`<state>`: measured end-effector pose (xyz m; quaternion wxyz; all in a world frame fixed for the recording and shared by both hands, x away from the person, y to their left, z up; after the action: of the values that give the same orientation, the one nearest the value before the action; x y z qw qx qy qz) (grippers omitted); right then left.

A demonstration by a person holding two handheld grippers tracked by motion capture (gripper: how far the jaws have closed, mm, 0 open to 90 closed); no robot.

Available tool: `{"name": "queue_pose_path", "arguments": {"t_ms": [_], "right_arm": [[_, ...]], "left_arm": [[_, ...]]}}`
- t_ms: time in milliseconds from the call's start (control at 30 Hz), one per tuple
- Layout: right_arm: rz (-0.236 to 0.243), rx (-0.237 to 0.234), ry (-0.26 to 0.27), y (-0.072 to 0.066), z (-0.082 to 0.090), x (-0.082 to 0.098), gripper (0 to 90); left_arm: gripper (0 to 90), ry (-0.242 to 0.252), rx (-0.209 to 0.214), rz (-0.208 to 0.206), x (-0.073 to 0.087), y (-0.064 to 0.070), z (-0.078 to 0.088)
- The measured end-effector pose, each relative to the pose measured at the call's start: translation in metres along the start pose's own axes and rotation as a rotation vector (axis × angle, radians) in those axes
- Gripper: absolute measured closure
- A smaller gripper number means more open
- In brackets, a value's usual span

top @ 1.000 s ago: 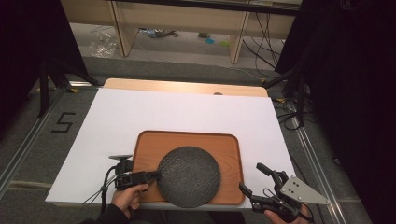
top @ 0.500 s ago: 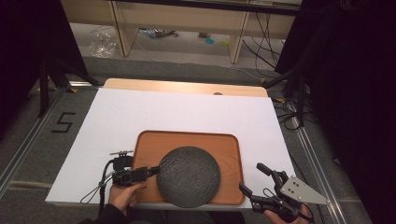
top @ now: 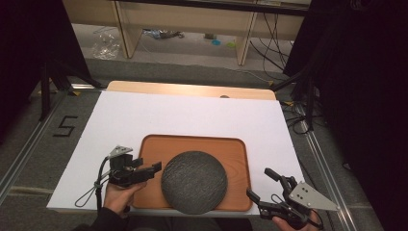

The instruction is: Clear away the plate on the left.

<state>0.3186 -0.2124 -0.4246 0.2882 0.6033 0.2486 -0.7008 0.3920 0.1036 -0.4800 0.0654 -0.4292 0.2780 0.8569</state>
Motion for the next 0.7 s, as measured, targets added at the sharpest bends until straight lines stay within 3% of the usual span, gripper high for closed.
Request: {"name": "queue_pose_path", "arguments": {"t_ms": [67, 367, 433, 700], "right_arm": [[0.0, 0.0, 0.0, 0.0, 0.0, 0.0, 17.7], [0.0, 0.0, 0.001, 0.0, 0.0, 0.0, 17.6], [0.002, 0.003, -0.007, 0.0, 0.001, 0.0, 17.7], [-0.002, 0.0, 0.0, -0.001, 0.0, 0.0, 17.6]], "left_arm": [[21.6, 0.02, 0.003, -0.035, -0.004, 0.002, 0.003], [20.1, 0.078, 0.047, -0.1, -0.011, 0.014, 0.01], [19.7, 0.09, 0.047, -0.141, -0.013, 0.015, 0.012], [19.3, 0.123, 0.06, -0.19, -0.017, 0.019, 0.02]]}}
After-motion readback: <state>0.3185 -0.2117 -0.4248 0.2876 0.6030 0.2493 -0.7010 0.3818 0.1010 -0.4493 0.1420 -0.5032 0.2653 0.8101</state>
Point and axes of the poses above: each handheld gripper's, and its own axes: z roughly backward along the jaws, x roughly out of its underside, y roughly to its right, the point moved 10 cm from there along -z, roughly forward along the jaws, and after that the axes turned 3 degrees about y, right-handed, at the moved point
